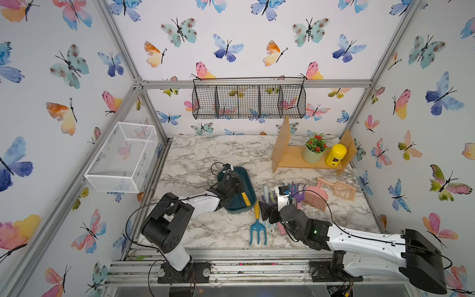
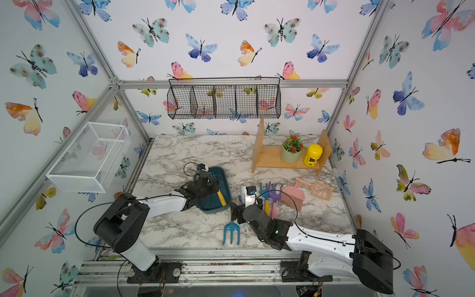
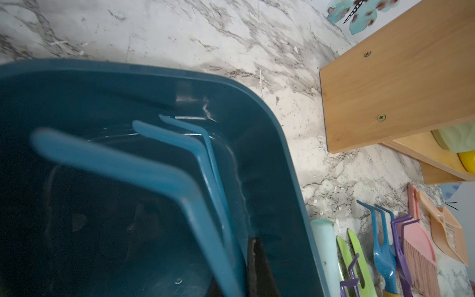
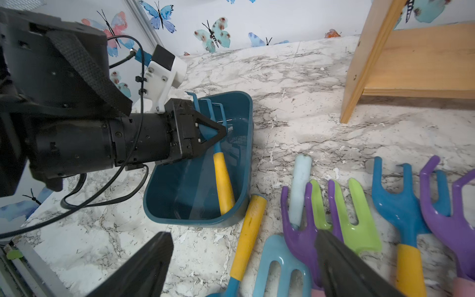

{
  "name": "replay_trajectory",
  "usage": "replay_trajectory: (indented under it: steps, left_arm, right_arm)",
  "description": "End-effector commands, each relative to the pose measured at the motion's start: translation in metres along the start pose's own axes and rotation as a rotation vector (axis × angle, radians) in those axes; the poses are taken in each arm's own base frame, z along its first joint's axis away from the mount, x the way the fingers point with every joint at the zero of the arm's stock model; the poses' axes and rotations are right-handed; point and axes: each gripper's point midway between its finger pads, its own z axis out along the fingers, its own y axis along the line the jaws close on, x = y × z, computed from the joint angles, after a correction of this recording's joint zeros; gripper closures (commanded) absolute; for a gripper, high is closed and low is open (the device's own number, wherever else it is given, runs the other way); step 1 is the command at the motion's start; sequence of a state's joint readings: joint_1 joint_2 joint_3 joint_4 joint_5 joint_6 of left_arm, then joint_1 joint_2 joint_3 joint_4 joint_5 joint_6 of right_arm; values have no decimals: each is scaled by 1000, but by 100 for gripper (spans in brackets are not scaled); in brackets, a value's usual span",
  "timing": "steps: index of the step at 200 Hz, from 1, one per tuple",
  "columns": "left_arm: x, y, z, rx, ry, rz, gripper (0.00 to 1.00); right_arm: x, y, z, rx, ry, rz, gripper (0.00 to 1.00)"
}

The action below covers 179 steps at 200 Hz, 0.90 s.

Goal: Put the rake into the storage box
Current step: Place the rake in the storage box.

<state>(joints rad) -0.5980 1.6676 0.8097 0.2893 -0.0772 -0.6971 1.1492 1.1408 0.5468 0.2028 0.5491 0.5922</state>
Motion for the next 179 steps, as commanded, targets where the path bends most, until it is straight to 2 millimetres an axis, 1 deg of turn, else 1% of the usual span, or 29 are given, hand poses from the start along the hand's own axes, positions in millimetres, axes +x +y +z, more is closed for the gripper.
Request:
replay_trajectory:
  steps: [1,18,32,40,49,62,75,85,94,121,126,131,143,164,179]
  left_arm:
    - [15,-2,7,24,60,4,100]
    - [16,-3,6,31,60,1,100]
    - [13,-7,3,44,54,4,100]
    - [13,-8,2,53,54,10,96]
    - [12,-11,0,63,53,15,85]
    - [11,-13,-1,68,51,16,62]
    - [11,-14,-3,70,50,16,48]
    - [11,-13,-3,66,54,12,42]
    - [12,-14,-4,68,57,12,40]
    - [9,-12,-8,42,58,-2,39]
    - [8,-11,-10,30,56,-7,39]
    - [7,-9,-11,14,53,-11,39]
    - [1,-4,-18,-24,35,-16,39]
    - [-11,0,-35,-64,-22,-15,39]
    - [-19,2,-46,-84,-62,-16,39]
  right_arm:
    - [5,-14,2,78,-3,6,8]
    - [8,-28,3,152,-15,12,7]
    - [11,-34,3,184,-14,15,6]
    - [14,-37,3,192,-11,17,6]
    - [16,-38,4,198,-7,23,6]
    - [21,-41,5,205,1,30,6]
    - [26,-43,6,213,11,35,6]
    - [30,-46,6,227,17,44,6]
    - [32,-48,7,237,21,48,6]
    - [40,-56,8,278,38,53,9]
    - [42,-58,8,289,43,54,11]
    - [44,-61,8,304,47,54,16]
    - [51,-68,8,334,62,60,21]
    - [62,-79,10,369,96,73,23]
    - [70,-82,12,368,118,91,25]
